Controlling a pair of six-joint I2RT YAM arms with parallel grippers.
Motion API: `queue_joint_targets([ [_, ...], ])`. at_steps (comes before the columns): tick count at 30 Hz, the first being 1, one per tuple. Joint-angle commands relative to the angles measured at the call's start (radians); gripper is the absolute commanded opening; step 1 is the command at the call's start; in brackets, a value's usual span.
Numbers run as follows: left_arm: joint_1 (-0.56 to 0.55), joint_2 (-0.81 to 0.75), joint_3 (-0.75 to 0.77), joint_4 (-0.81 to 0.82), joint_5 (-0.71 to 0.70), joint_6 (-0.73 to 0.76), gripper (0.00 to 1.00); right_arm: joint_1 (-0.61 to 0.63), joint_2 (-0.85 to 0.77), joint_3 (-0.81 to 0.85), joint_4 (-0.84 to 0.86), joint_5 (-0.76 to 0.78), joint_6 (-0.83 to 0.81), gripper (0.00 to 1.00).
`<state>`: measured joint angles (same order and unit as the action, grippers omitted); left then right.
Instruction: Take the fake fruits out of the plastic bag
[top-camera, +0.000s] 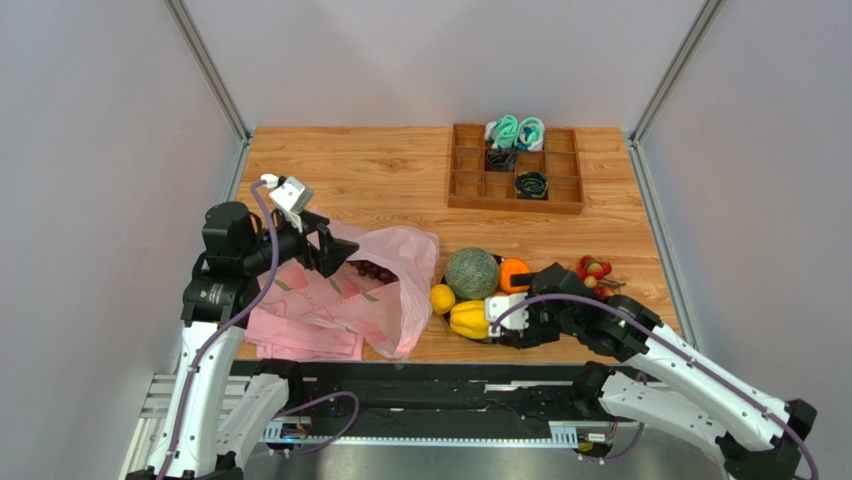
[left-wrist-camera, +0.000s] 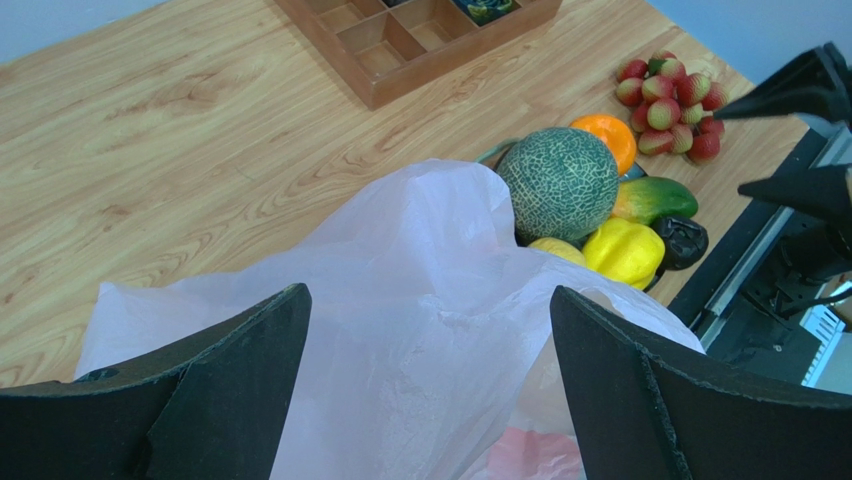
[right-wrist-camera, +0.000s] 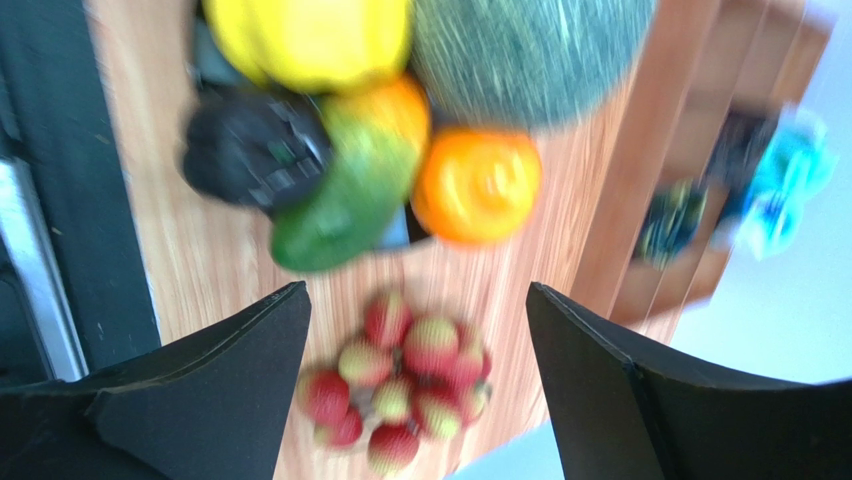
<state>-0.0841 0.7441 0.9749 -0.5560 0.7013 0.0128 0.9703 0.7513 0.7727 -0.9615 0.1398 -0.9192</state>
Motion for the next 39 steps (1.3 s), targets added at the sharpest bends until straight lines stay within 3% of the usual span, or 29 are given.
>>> queue_joint_targets([
  [1,0.007,0.012,0.018,0.050,0.029,-0.008,0.98,-0.262,-0.004,-0.010,-0.034,-0.028,-0.049,0.85],
  [5,0.007,0.035,0.019,0.051,0.040,-0.008,0.98,-0.648,0.138,0.048,0.015,-0.153,-0.043,0.82],
  [12,0.007,0.092,0.030,0.057,0.033,-0.022,0.98,-1.002,0.428,0.140,0.053,-0.243,-0.052,0.85],
  [16,0.007,0.130,0.074,0.007,0.024,0.015,0.98,-1.052,0.562,0.165,0.093,-0.266,-0.047,0.84],
  [18,0.007,0.150,0.090,-0.008,0.023,0.035,0.98,-1.055,0.633,0.195,0.096,-0.278,-0.024,0.78],
  [19,0.007,0.155,0.103,-0.019,0.024,0.044,0.98,-1.055,0.654,0.207,0.095,-0.293,-0.012,0.73],
  [20,0.007,0.159,0.108,-0.024,0.021,0.050,0.98,-1.058,0.669,0.221,0.090,-0.302,-0.001,0.59],
  [26,0.007,0.169,0.120,-0.028,0.010,0.076,0.98,-1.058,0.651,0.313,0.035,-0.356,0.040,0.21],
  [31,0.007,0.158,0.094,-0.013,0.009,0.069,0.98,-1.058,0.559,0.388,-0.035,-0.399,0.023,0.15],
  [35,0.007,0.152,0.090,-0.010,0.012,0.067,0.98,-1.050,0.468,0.488,-0.140,-0.546,0.039,0.15],
  [39,0.007,0.144,0.087,-0.004,0.012,0.065,0.98,-0.995,0.404,0.554,-0.178,-0.598,0.114,0.16],
])
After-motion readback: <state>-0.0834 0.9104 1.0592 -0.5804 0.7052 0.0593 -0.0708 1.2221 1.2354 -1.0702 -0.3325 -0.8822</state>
